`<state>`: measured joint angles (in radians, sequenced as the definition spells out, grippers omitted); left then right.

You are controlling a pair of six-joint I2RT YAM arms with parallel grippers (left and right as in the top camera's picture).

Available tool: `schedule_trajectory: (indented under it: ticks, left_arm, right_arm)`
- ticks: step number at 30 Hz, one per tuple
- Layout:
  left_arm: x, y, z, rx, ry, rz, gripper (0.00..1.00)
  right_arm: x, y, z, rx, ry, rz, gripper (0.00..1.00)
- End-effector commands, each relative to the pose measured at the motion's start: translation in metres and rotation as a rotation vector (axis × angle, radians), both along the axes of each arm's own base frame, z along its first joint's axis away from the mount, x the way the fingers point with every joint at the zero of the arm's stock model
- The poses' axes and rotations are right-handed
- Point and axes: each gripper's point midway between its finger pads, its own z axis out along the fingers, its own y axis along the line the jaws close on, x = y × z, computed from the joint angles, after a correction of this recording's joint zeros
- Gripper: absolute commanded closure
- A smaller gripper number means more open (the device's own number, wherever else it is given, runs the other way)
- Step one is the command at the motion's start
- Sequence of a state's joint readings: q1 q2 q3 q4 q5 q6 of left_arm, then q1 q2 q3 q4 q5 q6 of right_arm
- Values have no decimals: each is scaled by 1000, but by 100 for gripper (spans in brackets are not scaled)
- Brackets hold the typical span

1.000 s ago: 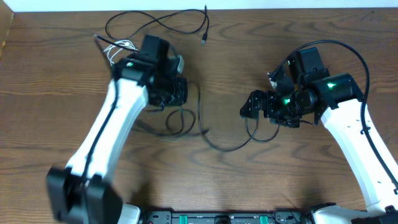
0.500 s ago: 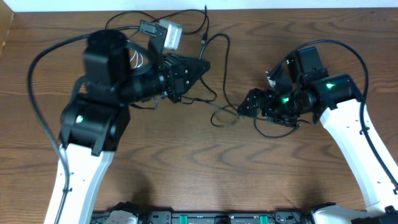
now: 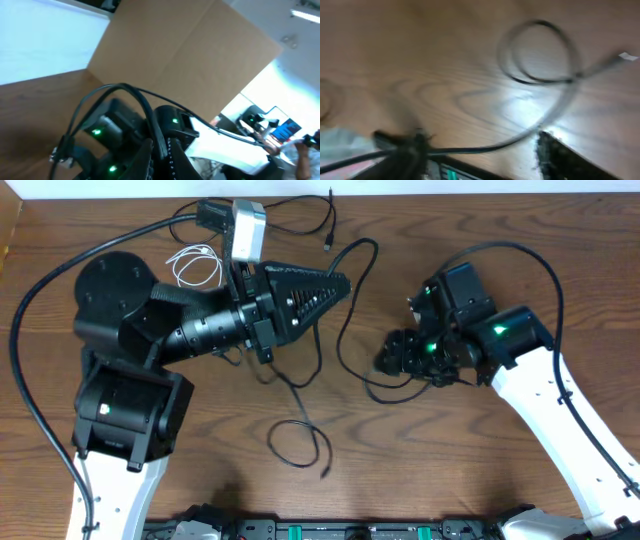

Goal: Untangle cables

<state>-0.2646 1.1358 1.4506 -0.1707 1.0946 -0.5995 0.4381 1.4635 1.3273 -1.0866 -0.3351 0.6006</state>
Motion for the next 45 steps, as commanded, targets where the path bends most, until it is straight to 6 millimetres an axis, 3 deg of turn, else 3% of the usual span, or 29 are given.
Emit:
schedule_trajectory:
  ticks: [1, 6, 9, 13, 17, 22, 24, 26, 29, 31, 32, 35, 40, 43, 45]
  left_arm:
    - [-1, 3, 4, 6, -26, 26, 92]
    - [46, 16, -29, 57, 134, 256, 92]
    - [64, 20, -39, 45, 222, 327, 92]
    - [71, 17, -27, -59, 316, 318, 92]
    - [69, 18, -3, -131, 273, 307, 92]
    - [61, 19, 5, -177, 324, 290, 93]
    - [58, 18, 7, -186, 340, 279, 93]
    - [56, 19, 9, -191, 344, 276, 92]
    - [54, 19, 11, -196, 335, 275, 92]
    - [54, 19, 14, -205, 332, 272, 93]
    - [53, 19, 16, -211, 332, 270, 93]
    - [52, 20, 18, -216, 324, 268, 93]
    - [61, 31, 11, -170, 267, 318, 93]
    - [77, 56, -6, -146, 321, 415, 93]
    - [88, 78, -21, -130, 379, 499, 93]
  right_arm:
    - [3, -10, -4, -58, 3, -79, 35]
    - [-18, 33, 16, 157, -58, 283, 16]
    - [-31, 49, 26, 249, -88, 420, 9]
    - [-35, 61, 30, 268, -127, 482, 7]
    - [-33, 78, 37, 290, -196, 531, 6]
    - [-14, 80, 32, 194, -262, 453, 5]
    - [-10, 78, 30, 162, -277, 431, 17]
    - [-11, 80, 30, 157, -283, 438, 37]
    - [-14, 83, 30, 159, -282, 449, 81]
    - [-15, 85, 29, 156, -282, 455, 99]
    - [-15, 84, 28, 144, -283, 449, 99]
    - [-7, 64, 16, 25, -256, 342, 99]
    - [-1, -32, -13, -399, -136, -88, 99]
    - [-14, -83, -15, -581, -68, -263, 99]
    - [-23, -106, -14, -650, -21, -340, 99]
